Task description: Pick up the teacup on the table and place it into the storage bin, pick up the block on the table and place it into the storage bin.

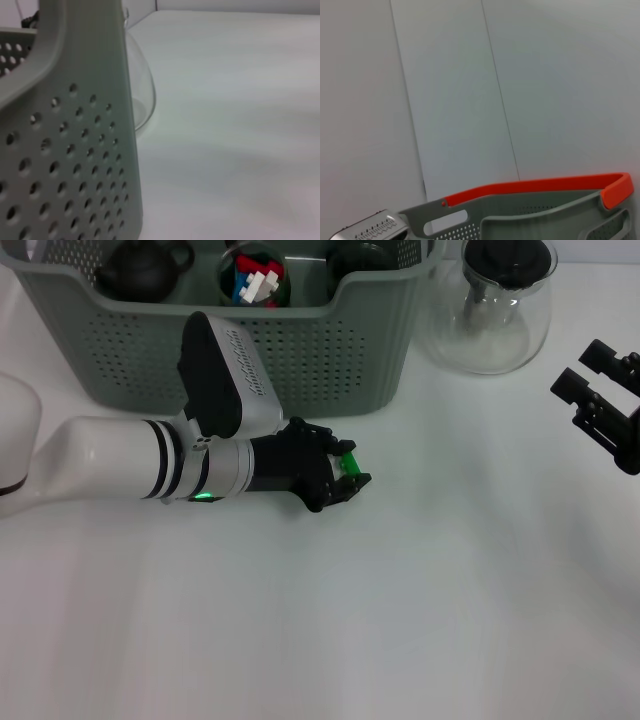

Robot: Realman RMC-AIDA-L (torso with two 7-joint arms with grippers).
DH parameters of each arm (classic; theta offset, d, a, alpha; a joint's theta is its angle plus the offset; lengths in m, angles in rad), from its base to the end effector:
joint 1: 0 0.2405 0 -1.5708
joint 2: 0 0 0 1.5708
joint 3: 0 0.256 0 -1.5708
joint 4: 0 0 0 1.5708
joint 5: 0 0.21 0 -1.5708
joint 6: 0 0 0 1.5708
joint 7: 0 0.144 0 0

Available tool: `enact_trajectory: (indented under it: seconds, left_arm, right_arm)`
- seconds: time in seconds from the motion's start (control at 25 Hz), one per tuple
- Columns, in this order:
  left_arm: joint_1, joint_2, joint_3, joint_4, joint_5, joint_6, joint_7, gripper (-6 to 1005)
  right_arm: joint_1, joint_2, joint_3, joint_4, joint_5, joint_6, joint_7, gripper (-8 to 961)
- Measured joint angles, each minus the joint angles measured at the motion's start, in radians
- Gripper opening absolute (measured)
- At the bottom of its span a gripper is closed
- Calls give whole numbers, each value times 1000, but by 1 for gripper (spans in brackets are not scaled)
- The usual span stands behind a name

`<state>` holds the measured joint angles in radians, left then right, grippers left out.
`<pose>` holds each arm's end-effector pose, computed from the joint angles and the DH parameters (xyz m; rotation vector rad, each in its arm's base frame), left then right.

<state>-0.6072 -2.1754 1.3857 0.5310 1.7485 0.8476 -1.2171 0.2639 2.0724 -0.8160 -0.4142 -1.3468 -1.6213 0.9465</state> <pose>-0.2319 0.3502 -0.1252 -2.7569 -0.2727 -0.1809 0.3046 0.2655 0.0114 -2.1950 0.5248 1.1444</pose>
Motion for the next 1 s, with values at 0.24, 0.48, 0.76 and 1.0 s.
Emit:
enact_trajectory:
  seconds: [0.24,0.48,0.76,1.0]
  left_arm:
    - [18,7,-18,41,29,62,-75,427]
    - [99,11,-266,204,155,381,-197,428]
    - [93,53,-730,263,99,908,-244,451]
    - [6,110,-928,300,-76,931,-505,470]
  right_arm:
    - [0,0,0,0,1,0,0,566]
    - [-1,-2,0,-2,5,-6,0,567]
    - [4,-1,0,-3,2,-3,0,566]
    - [7,0,0,-1,0,-5,0,567]
